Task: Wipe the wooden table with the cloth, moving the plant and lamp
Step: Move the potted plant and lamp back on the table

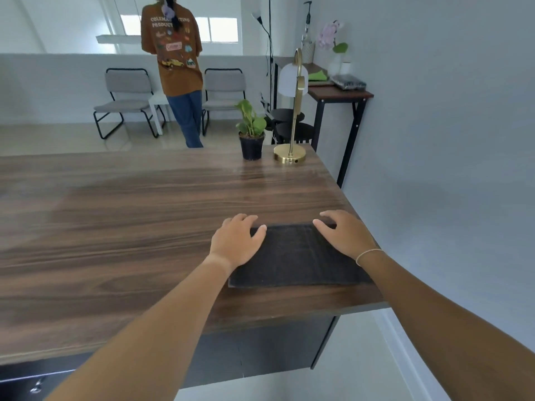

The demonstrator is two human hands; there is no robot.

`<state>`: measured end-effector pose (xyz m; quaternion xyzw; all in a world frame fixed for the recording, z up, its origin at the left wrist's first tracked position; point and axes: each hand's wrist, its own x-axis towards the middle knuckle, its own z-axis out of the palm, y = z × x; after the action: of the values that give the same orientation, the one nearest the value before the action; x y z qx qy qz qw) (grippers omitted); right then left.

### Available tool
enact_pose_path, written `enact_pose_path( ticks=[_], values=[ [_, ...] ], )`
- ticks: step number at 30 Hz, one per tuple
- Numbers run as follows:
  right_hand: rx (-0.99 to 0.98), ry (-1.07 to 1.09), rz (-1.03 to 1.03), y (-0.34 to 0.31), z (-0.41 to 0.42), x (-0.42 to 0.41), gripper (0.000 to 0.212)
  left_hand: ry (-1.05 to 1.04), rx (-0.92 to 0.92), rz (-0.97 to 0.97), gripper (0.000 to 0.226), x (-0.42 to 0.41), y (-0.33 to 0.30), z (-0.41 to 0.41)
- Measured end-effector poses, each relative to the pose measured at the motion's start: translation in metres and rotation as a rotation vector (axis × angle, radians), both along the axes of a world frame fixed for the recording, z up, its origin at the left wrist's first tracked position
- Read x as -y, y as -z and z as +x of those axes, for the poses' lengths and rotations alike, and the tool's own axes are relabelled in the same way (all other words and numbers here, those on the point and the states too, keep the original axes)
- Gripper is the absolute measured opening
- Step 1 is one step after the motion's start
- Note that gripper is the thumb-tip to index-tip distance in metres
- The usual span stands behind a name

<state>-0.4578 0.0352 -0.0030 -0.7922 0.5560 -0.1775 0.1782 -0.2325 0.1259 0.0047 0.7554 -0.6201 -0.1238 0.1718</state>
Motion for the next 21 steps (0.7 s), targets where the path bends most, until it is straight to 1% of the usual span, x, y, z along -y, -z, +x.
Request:
enact_pose_path(
  ticks=[5, 9, 15, 21],
  values=[
    [0.049, -0.057, 0.005, -0.017, 0.014, 0.029, 0.051, -0.064, 0.000, -0.041, 0.054, 0.025, -0.024, 0.006],
    [0.084, -0.056, -0.008, -0.028, 0.019, 0.057, 0.052, -0.112, -0.007, -0.084, 0.054, 0.043, -0.034, 0.011],
    [0.161, -0.017, 0.048, -0.029, 0.038, 0.096, 0.055, -0.160, -0.043, -0.048, 0.055, 0.075, -0.033, 0.032],
    [0.215, 0.059, 0.062, -0.024, 0.073, 0.139, 0.063, -0.110, -0.105, -0.075, 0.056, 0.138, -0.024, 0.076]
  ],
)
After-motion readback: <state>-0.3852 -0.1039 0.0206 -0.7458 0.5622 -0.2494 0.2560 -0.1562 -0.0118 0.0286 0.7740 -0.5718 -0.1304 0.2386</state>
